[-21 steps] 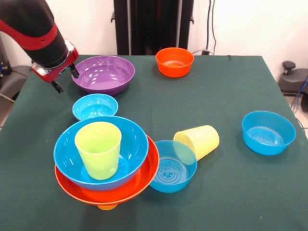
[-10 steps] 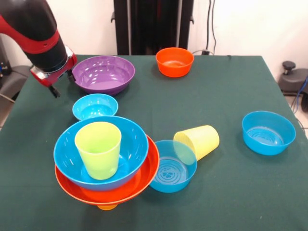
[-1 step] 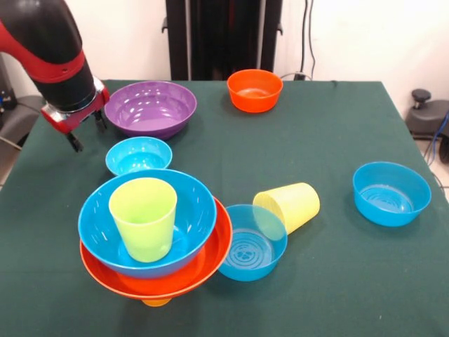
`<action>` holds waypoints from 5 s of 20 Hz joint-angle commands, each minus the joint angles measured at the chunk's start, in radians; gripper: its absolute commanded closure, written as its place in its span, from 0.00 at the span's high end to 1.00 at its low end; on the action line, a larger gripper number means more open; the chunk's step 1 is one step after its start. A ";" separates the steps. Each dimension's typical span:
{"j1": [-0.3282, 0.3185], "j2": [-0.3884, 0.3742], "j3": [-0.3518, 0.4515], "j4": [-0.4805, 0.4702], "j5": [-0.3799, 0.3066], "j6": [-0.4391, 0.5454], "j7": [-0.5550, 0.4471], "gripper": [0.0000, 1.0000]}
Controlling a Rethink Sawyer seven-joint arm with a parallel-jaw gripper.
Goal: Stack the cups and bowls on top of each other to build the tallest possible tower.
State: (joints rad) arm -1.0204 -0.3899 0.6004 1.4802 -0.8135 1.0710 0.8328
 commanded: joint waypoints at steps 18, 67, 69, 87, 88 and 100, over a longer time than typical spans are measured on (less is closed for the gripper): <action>0.094 0.021 -0.103 0.107 0.023 -0.026 0.062 1.00; 0.109 -0.021 -0.111 0.162 0.201 0.069 0.000 1.00; 0.108 -0.010 -0.117 0.160 0.193 0.049 -0.003 1.00; 0.095 0.098 -0.149 0.121 0.086 -0.121 -0.008 1.00; 0.095 0.095 -0.148 0.124 0.086 -0.120 -0.009 1.00; 0.085 0.090 -0.136 0.139 0.083 -0.174 -0.022 1.00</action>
State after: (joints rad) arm -0.9370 -0.3217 0.4858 1.6038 -0.6373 1.0247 0.8328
